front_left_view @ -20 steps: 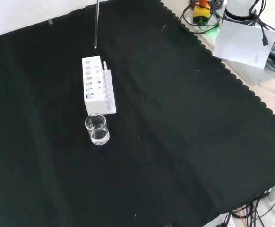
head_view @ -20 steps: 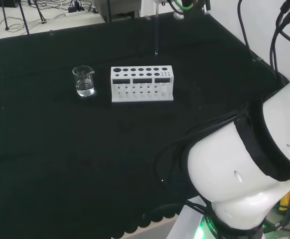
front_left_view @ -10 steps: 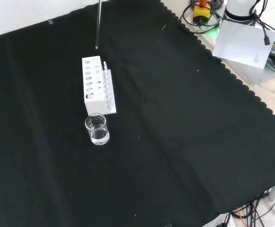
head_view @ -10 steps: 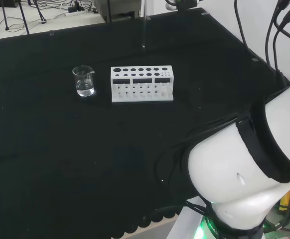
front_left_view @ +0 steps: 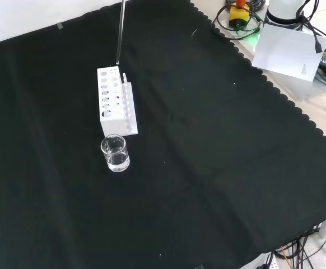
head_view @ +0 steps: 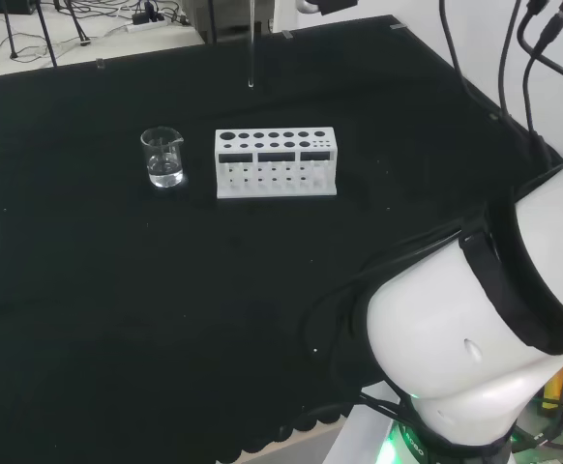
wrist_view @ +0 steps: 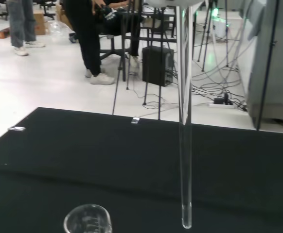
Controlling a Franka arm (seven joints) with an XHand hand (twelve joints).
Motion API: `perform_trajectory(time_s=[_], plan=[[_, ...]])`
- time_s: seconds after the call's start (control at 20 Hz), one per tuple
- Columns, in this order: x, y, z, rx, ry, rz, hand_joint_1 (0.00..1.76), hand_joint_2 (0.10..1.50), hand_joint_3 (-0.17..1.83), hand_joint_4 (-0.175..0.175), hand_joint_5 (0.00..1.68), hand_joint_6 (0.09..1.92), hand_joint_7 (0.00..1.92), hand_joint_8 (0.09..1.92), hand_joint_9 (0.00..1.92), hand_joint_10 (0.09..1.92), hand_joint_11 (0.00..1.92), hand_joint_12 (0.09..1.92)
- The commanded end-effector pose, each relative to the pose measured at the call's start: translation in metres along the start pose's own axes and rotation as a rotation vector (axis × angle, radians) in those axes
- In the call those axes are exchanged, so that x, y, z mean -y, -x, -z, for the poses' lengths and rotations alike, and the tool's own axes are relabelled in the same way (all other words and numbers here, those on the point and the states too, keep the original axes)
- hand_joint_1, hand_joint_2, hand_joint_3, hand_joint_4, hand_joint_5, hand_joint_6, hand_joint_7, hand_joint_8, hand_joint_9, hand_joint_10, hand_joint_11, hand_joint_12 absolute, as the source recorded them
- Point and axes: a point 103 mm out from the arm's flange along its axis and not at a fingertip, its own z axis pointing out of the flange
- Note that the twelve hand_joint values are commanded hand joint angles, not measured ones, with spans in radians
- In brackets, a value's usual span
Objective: Stir in the beaker to the left of the white test tube rack with the glass rod.
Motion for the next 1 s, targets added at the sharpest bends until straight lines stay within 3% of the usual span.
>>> perform_trajectory(time_s=[0.05, 0.5, 1.0], plan=[[-0.021, -0.023, -0.005, -0.032, 0.016, 0.062, 1.26, 1.15, 0.0, -0.175, 0.91, 0.8, 0.96, 1.36, 1.61, 0.87, 1.56, 0.92], [-0.048, -0.057, -0.026, -0.064, -0.007, 0.159, 1.26, 1.15, 0.0, -0.175, 0.91, 0.8, 0.96, 1.35, 1.62, 0.87, 1.57, 0.92], [-0.068, -0.068, -0.04, -0.098, -0.004, 0.206, 1.26, 1.15, 0.0, -0.175, 0.91, 0.79, 0.96, 1.35, 1.62, 0.87, 1.57, 0.92]])
